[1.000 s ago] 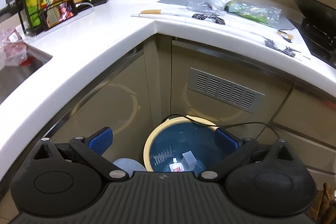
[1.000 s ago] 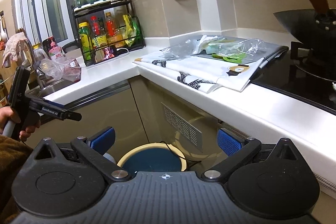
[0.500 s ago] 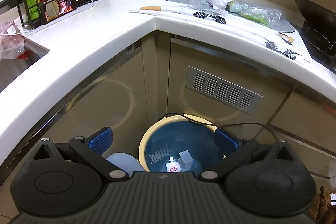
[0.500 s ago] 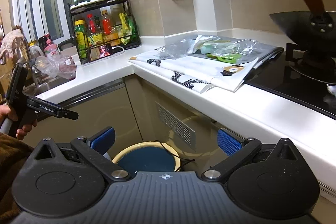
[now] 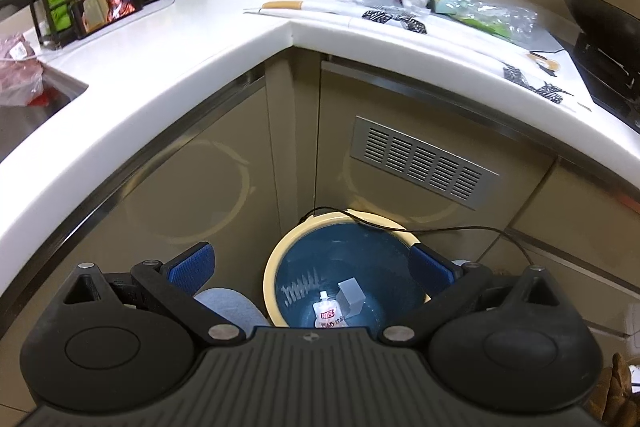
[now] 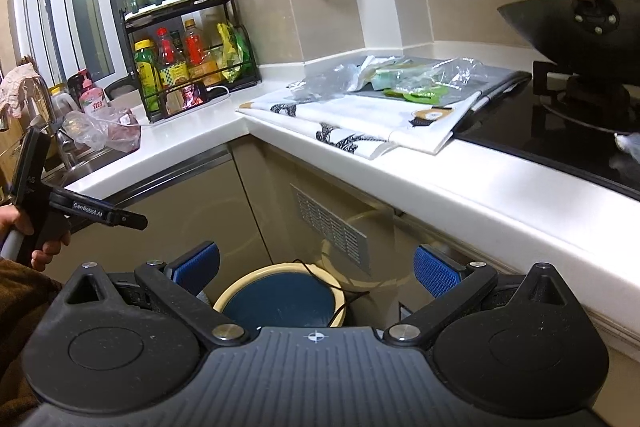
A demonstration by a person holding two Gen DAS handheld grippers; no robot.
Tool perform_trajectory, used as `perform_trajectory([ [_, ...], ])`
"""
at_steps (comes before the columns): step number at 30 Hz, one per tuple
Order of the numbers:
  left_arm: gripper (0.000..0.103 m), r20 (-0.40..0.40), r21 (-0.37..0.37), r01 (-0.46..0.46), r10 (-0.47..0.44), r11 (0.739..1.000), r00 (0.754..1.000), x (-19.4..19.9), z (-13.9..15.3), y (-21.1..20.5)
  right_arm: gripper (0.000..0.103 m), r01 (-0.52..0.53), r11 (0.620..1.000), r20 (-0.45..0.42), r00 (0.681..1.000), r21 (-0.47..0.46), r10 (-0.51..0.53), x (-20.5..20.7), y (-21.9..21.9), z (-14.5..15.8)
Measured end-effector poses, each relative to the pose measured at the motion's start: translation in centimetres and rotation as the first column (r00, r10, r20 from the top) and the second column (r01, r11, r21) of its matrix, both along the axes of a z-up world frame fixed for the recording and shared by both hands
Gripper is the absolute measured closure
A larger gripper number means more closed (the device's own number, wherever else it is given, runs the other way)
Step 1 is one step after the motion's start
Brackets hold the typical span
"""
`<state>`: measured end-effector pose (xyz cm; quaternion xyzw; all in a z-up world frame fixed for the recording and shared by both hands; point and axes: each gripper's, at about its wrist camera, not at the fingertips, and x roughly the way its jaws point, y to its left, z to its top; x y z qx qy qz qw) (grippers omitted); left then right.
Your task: Collect trash
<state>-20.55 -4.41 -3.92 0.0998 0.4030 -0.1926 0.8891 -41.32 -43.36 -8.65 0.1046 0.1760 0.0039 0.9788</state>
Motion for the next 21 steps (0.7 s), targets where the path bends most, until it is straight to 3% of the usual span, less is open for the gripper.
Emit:
perform_trajectory([
  [7,0.0,-0.009,0.011,0.001,-0.001,1.0,1.0,0.0,-0.5,0.3,0.0,-0.006,0.999,-0.023,1.0,0.033,0.007,1.3,-0.3,-0.3],
  [14,0.0,-0.036,0.003,-0.035,0.035,0.999,0.999,0.6,-0.9,0.7,0.0,-0.026,1.0,-0.033,0.999,0.009,0.026,1.4,0.1,-0.7],
  [21,0.0,-0.039,-0.003,-0.009,0.009,1.0,0.999,0.8,-0.7,0.1,0.0,0.001,0.999,-0.039,0.999,0.033,0.0,1.1,-0.3,-1.1],
])
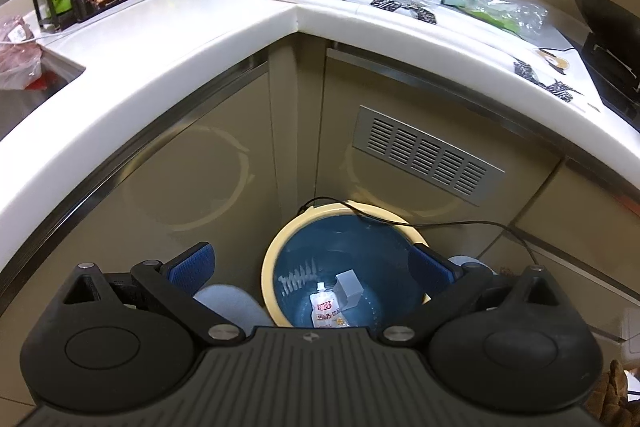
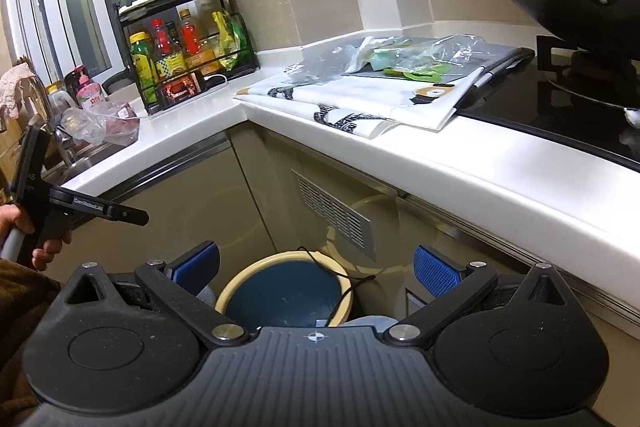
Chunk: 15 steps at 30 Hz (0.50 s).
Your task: Collect trash
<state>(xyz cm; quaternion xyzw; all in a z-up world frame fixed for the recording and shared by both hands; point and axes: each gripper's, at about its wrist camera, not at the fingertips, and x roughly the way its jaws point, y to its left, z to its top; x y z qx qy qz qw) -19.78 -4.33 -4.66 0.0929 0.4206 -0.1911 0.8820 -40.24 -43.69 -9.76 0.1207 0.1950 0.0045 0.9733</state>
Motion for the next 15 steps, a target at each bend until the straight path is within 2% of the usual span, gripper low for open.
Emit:
perform_trajectory([
  [5,0.0,0.002,0.002,0.011,-0.011,1.0,1.0,-0.1,-0.1,0.0,0.0,0.007,1.0,-0.011,1.0,0.027,-0.007,0.6,-0.1,0.0],
  [15,0.0,-0.002,-0.011,-0.012,0.012,1.0,1.0,0.6,-0.1,0.3,0.0,-0.012,1.0,-0.03,0.999,-0.007,0.011,1.6,0.5,0.4],
])
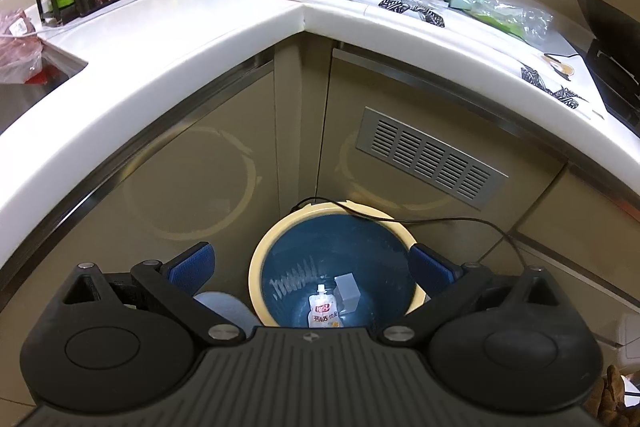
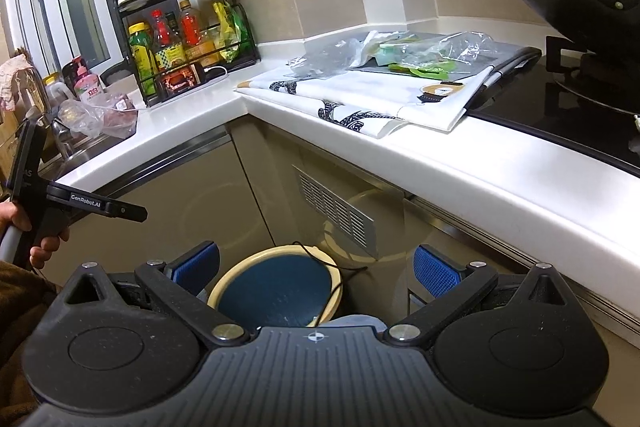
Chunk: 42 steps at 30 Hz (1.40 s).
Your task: Collect trash
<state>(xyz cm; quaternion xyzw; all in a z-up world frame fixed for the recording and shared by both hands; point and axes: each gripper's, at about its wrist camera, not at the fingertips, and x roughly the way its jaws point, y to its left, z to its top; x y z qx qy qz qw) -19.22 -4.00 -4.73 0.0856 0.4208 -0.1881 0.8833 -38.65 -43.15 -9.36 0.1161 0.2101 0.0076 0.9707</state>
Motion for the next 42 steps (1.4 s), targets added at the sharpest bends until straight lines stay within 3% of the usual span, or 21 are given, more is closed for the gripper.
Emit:
perform_trajectory([
  [14,0.0,0.006,-0.017,0.019,-0.019,1.0,1.0,3.4,-0.2,-1.4,0.0,-0.041,0.998,0.015,0.999,0.047,0.04,7.2,2.1,3.1],
  [24,0.0,0.03,-0.008,0.002,-0.001,1.0,1.0,6.8,1.4,-3.5,0.0,-0.061,0.998,0.072,0.995,-0.022,0.062,13.7,3.2,6.6],
  [30,0.0,0.093,-0.008,0.022,-0.021,1.0,0.995,8.9,4.3,-5.8,0.0,0.073,0.996,0.115,0.991,-0.046,-0.067,17.0,0.8,8.3],
  [34,0.0,0.116,-0.062,0.015,-0.008,0.998,0.993,10.5,5.9,-6.9,0.0,0.147,0.989,0.097,0.984,0.022,-0.148,19.4,-2.2,8.5],
  [42,0.0,0.161,-0.09,-0.012,0.026,0.996,0.987,13.9,7.3,-9.4,0.0,0.284,0.954,0.125,0.947,0.099,-0.295,23.9,-7.2,9.4],
])
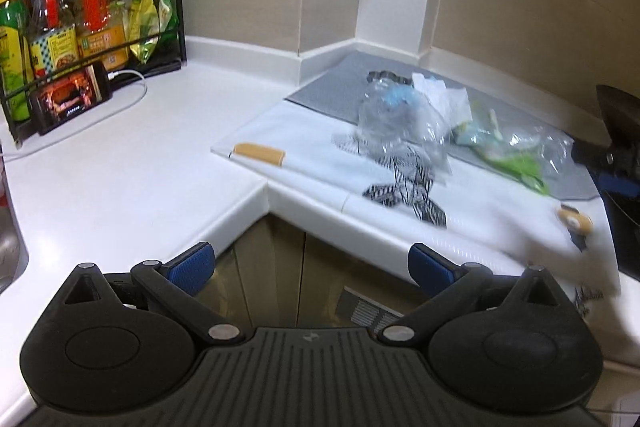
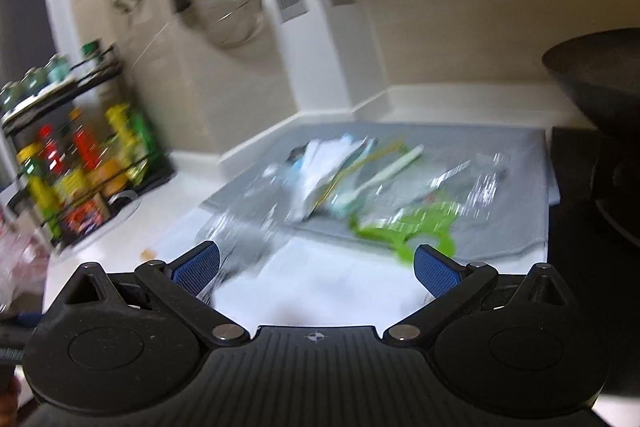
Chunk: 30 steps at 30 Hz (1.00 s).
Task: Collect trash
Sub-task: 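Move both open grippers back up toward the grey mat pile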
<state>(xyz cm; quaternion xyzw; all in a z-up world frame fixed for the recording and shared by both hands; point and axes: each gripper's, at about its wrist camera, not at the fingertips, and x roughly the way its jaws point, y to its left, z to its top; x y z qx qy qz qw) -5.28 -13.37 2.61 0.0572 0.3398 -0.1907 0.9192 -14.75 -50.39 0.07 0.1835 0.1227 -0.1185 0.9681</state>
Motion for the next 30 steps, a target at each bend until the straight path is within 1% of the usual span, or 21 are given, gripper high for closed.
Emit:
perform_trajectory([
  [4,0.0,-0.004,-0.014,-0.011,0.011,1.0,1.0,1.5,-0.2,-0.6,0.0,0.098,0.995,0.016,0.995,0.001,-0.098,2.7,-2.9,0.6],
  [6,0.0,-0.006,-0.023,-0.018,0.018,1.0,1.0,2.1,-0.4,-1.0,0.0,0.165,0.986,-0.002,0.986,0.009,-0.165,4.4,-4.8,0.4],
  [8,0.0,-0.006,-0.026,-0.017,0.017,1.0,1.0,2.7,-0.5,-1.5,0.0,0.227,0.973,-0.042,0.973,0.027,-0.226,6.3,-7.1,-0.2],
  [10,0.0,0.001,-0.034,-0.014,0.014,0.999,1.0,3.4,-0.5,-2.2,0.0,0.287,0.953,-0.089,0.956,0.094,-0.279,8.0,-9.6,-1.1],
  [12,0.0,0.006,-0.042,-0.006,0.006,0.999,1.0,4.0,-0.5,-3.1,0.0,0.352,0.923,-0.122,0.934,0.154,-0.336,9.2,-11.4,-2.2],
  [15,0.0,0.002,-0.056,0.013,-0.013,0.998,1.0,5.1,-0.4,-4.7,0.0,0.42,0.889,-0.131,0.906,0.181,-0.402,10.5,-12.9,-3.6],
  [16,0.0,0.005,-0.065,0.023,-0.022,0.998,1.0,5.5,-0.3,-5.2,0.0,0.416,0.889,-0.12,0.909,0.19,-0.399,10.9,-13.1,-4.1],
  [18,0.0,0.012,-0.074,0.033,-0.032,0.997,0.999,6.3,-0.2,-6.3,0.0,0.39,0.901,-0.09,0.921,0.188,-0.38,11.7,-13.2,-4.7],
  [20,0.0,0.024,-0.082,0.039,-0.037,0.996,0.999,7.3,0.0,-7.6,0.0,0.38,0.914,-0.058,0.925,0.143,-0.375,12.2,-12.6,-5.2],
  [21,0.0,0.028,-0.086,0.04,-0.038,0.995,0.999,7.9,0.0,-8.4,0.0,0.37,0.917,-0.071,0.929,0.151,-0.363,12.4,-12.7,-5.3],
  [22,0.0,0.029,-0.088,0.041,-0.039,0.995,0.999,8.6,-0.1,-9.2,0.0,0.367,0.916,-0.062,0.93,0.163,-0.362,12.2,-12.9,-5.4],
  [24,0.0,0.026,-0.078,0.05,-0.048,0.996,0.999,10.1,-0.3,-11.2,0.0,0.344,0.923,-0.005,0.937,0.174,-0.348,11.4,-13.0,-5.3],
  [25,0.0,0.025,-0.074,0.058,-0.056,0.996,0.998,11.0,-0.5,-12.2,0.0,0.328,0.929,0.005,0.943,0.169,-0.334,11.3,-13.1,-5.2],
  [27,0.0,0.021,-0.077,0.069,-0.068,0.995,0.997,12.5,-0.8,-14.2,0.0,0.33,0.932,-0.013,0.943,0.151,-0.332,11.7,-13.0,-5.0],
  [30,0.0,-0.019,-0.071,0.088,-0.09,0.994,0.996,14.6,-2.0,-17.1,0.0,0.318,0.935,-0.068,0.948,0.157,-0.311,12.5,-13.2,-5.1],
])
